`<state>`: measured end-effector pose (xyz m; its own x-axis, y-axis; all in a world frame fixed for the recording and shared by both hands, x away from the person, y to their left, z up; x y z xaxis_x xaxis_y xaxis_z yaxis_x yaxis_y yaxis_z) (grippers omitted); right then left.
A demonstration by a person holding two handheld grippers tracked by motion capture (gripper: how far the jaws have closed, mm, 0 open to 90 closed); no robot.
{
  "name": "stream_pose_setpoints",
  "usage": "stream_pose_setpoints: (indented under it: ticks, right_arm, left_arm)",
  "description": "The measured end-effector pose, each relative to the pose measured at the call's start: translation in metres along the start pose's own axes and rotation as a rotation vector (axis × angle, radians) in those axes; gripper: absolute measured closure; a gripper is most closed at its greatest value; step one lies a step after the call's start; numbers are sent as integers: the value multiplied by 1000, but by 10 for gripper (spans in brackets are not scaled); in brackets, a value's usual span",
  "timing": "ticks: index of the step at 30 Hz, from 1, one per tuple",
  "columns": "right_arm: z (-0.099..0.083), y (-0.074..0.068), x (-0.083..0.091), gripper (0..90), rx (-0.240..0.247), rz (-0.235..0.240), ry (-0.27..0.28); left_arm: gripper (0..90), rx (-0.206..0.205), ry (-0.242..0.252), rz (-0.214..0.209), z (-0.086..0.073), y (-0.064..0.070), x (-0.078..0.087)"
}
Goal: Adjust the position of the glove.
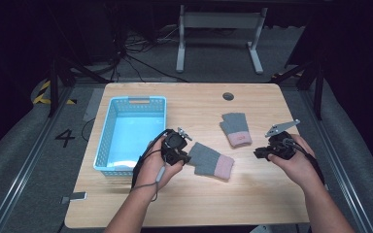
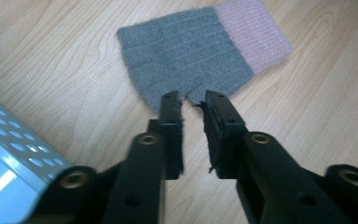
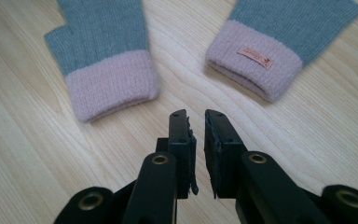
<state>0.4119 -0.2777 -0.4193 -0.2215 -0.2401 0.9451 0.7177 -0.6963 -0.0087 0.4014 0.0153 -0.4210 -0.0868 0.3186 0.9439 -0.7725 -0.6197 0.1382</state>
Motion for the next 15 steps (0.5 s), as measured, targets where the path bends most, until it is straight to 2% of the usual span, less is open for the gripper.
stream_pose_setpoints:
  ticks: [1,3,4,10,13,15]
  right_arm:
    - [0,0,0,816,0,0,0]
    - [0,-1,0,817,0,4,4]
    - [0,-2,-1,818,0,7,3]
    - [1,-8,-6,874,6,26,8]
    - [3,-15,-9,899,12,50,30]
    - [5,-20,-10,900,18,62,41]
  left_arm:
    - [864,0,0,0,0,0,0]
    - [882,25,28,-22,1,0,-1]
    - [896,24,31,-25,1,-1,-1]
    - [899,22,32,-5,6,-2,-2]
    - [899,24,19,25,10,-3,-6]
    - [899,27,12,29,13,-3,-11]
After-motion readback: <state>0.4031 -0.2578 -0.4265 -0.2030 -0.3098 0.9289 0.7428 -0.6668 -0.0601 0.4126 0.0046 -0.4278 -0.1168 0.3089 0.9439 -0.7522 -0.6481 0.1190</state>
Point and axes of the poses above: each handheld gripper's, and its own axes: x roughly backward along the jaws, z roughly out of its top, y roughly to its right, the point moved 6 cm from there along -x, roughly forward along the jaws, and after that the axes turned 15 degrees about -y, right-handed, at the moved point
